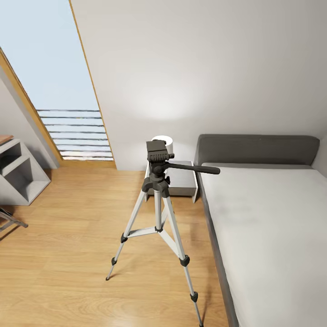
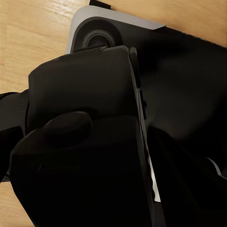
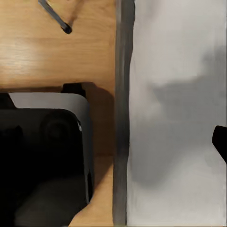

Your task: Attach the digital camera to the camera tripod in the bedroom.

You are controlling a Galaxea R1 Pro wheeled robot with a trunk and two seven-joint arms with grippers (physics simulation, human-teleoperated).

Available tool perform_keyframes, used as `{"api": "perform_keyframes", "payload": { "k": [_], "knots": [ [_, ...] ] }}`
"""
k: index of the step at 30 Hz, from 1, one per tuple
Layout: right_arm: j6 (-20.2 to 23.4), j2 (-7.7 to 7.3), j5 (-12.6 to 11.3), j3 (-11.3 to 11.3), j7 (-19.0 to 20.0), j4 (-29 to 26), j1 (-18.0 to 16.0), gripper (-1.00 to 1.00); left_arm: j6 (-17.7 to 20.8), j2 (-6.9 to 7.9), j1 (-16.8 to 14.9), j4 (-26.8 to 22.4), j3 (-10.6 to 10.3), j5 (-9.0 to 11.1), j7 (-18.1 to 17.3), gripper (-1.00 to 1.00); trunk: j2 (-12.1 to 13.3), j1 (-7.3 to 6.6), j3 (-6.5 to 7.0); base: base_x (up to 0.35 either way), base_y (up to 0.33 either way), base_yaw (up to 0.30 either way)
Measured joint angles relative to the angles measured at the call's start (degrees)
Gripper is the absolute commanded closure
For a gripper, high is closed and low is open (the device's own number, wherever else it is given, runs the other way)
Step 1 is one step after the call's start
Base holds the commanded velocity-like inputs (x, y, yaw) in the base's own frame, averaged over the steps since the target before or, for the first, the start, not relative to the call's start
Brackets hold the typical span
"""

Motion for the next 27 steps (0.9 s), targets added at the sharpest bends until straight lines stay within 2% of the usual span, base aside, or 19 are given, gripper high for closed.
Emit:
{"api": "perform_keyframes", "payload": {
  "k": [4, 8, 11, 12, 15, 21, 25, 27],
  "knots": [
    [2.4, 0.13, 0.1, 0.0, 0.0, -11.4, 0.0, -1.00, 0.0, 0.00, 0.0, 0.0, 0.0, 0.0, 0.0, 1.00, 0.0, 0.00, 0.00, 0.000, 0.000, 0.000],
    [4.4, 0.43, 0.0, 0.0, 0.0, -18.4, 0.0, -1.00, 0.0, 0.00, 0.0, 0.0, 0.0, 0.0, 0.0, 1.00, 0.0, 0.00, 0.00, 0.000, 0.000, 0.000],
    [7.7, 0.63, -0.2, 0.0, 0.0, -23.2, 0.1, -1.00, 0.0, 0.00, 0.0, 0.0, 0.0, 0.0, 0.0, 1.00, 0.0, 0.00, 0.00, 0.000, 0.000, 0.000],
    [11.8, 0.75, -0.4, 0.0, -0.1, -24.8, -1.8, -1.00, 0.0, 0.00, 0.0, 0.0, 0.0, 0.0, 0.0, 1.00, 0.0, 0.00, 0.01, 0.000, 0.000, 0.000],
    [16.2, 1.97, -0.7, 0.0, -0.3, -25.0, -8.2, -1.00, 0.0, 0.00, 0.0, 0.0, 0.0, 0.0, 0.0, 1.00, 0.0, 0.00, 0.01, 0.000, 0.000, 0.000],
    [19.3, 3.36, -0.7, 0.0, -0.4, -22.0, -17.9, -1.00, 0.0, 0.00, 0.0, 0.0, 0.0, 0.0, 0.0, 1.00, 0.0, 0.00, 0.00, 0.000, 0.000, 0.000],
    [23.7, 3.58, -0.9, 0.0, -0.1, -15.3, -29.8, -1.00, 0.0, 0.00, 0.0, 0.0, 0.0, 0.0, 0.0, 1.00, 0.0, 0.00, 0.01, 0.000, 0.000, 0.000],
    [25.3, 3.54, -0.9, 0.0, 0.2, -14.5, -32.3, -1.00, 0.0, 0.00, 0.0, 0.0, 0.0, 0.0, 0.0, 1.00, 0.0, 0.00, 0.00, 0.000, 0.000, 0.000]
  ]
}}
